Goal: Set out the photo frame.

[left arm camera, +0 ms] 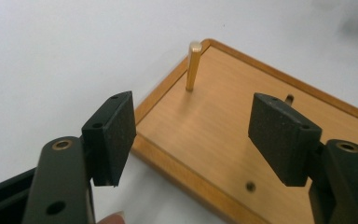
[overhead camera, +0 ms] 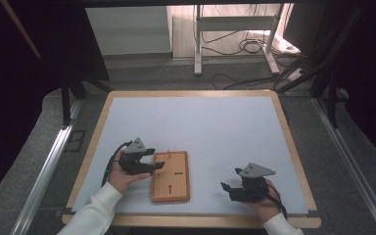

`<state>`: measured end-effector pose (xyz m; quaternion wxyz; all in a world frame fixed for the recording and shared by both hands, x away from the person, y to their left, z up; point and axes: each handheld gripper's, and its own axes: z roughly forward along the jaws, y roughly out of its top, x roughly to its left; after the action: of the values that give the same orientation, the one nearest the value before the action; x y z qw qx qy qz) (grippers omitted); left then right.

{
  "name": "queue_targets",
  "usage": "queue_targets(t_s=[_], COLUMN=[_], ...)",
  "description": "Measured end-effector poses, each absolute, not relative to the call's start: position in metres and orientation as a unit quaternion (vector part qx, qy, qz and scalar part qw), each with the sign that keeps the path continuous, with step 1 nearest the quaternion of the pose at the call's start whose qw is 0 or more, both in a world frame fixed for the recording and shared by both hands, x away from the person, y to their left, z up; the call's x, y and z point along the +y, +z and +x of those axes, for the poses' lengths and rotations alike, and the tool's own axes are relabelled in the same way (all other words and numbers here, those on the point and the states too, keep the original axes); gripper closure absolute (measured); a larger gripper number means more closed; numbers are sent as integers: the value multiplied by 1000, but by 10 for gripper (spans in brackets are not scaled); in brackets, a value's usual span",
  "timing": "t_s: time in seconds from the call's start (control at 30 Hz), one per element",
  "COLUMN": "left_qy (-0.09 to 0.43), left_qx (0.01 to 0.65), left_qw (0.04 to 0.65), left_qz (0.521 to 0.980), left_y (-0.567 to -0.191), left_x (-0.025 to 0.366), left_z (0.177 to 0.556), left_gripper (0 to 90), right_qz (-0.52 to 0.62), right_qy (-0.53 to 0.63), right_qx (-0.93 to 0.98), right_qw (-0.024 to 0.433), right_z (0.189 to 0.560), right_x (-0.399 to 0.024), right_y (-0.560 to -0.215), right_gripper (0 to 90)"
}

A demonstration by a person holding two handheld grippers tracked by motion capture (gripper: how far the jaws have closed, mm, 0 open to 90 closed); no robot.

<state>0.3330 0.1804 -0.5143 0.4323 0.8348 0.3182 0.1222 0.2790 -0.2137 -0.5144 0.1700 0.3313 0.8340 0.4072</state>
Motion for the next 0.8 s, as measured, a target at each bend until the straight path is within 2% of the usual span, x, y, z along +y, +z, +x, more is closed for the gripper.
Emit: queue_targets(t_s=[0.2,0.53,0.77,0.8], left_qy=[121,102,100,97], left_qx=[306,284,268,268], left_qw=[429,426,418,418], left_qz=[841,853,862,862], left_y=[-514,-520,-522,-524], left_x=[169,154,147,147], left_z=[350,364,368,369], left_gripper=[330,457,634,689], right_qz=[323,320,317,313], right_qy=[408,406,404,404], right_qx=[836,838,840,842], right_qw=[173,175,172,171], right_z=[276,275,274,273], right_x=[-209,-207,-203,-200], right_y=[-514,-515,-516,-515], right_gripper=[256,255,254,255])
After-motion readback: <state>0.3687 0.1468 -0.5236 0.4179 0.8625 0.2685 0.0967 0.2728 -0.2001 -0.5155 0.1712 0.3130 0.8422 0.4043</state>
